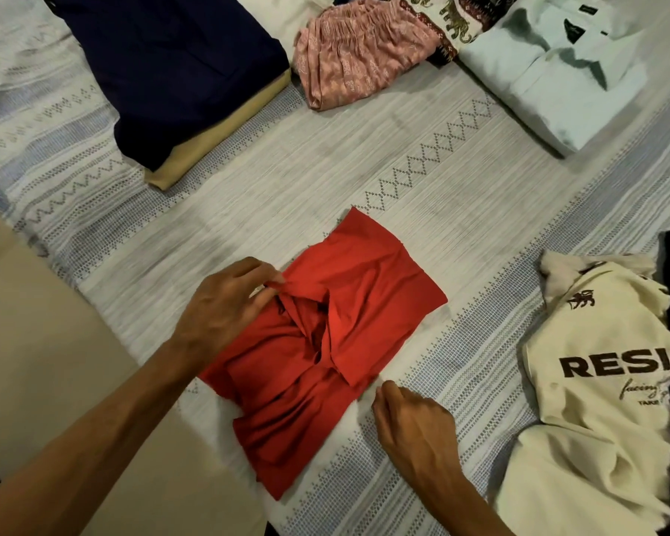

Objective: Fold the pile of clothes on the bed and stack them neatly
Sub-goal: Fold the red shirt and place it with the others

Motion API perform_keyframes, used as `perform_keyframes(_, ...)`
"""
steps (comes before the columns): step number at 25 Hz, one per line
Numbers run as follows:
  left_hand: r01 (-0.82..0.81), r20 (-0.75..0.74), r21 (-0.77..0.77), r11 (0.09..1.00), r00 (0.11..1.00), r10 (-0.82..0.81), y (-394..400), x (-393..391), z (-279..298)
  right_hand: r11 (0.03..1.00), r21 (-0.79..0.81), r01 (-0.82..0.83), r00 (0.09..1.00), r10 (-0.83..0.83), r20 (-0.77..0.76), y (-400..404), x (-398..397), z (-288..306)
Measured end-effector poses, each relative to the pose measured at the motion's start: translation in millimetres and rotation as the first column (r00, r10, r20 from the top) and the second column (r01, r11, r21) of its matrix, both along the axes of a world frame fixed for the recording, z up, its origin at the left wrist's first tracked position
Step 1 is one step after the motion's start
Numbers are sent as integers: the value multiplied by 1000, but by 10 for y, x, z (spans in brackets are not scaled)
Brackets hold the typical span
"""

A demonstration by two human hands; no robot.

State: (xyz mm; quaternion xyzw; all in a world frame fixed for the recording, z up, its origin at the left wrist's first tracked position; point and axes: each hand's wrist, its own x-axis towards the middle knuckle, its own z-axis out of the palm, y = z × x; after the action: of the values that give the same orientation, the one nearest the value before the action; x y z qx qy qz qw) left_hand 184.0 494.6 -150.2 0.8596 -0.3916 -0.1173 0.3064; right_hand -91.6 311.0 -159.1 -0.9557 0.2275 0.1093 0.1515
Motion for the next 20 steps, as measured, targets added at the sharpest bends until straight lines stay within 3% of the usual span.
perform_keyframes(3, 14, 75, 49, 999, 997, -18, 164, -68, -11, 994, 92, 54, 996, -60, 59, 65, 105, 184)
perform_keyframes(6, 3, 87, 82, 997, 996, -11, 160, -123, -15, 1000, 23, 1, 995, -4, 104, 226, 498, 275)
perform_keyframes(10, -106, -13, -10, 994, 994, 106, 7, -171, 44, 998, -60, 34, 993, -27, 119, 359, 787, 185)
perform_keyframes(13, -189, -75, -52, 981, 980, 185, -9, -87, 62, 998, -3, 61, 977, -59, 203, 320, 655, 224)
perform_keyframes(20, -253, -110, -25, 967, 962, 249, 78, 1, -2, 976, -93, -198, 980, 200, 14, 155, 121, 54)
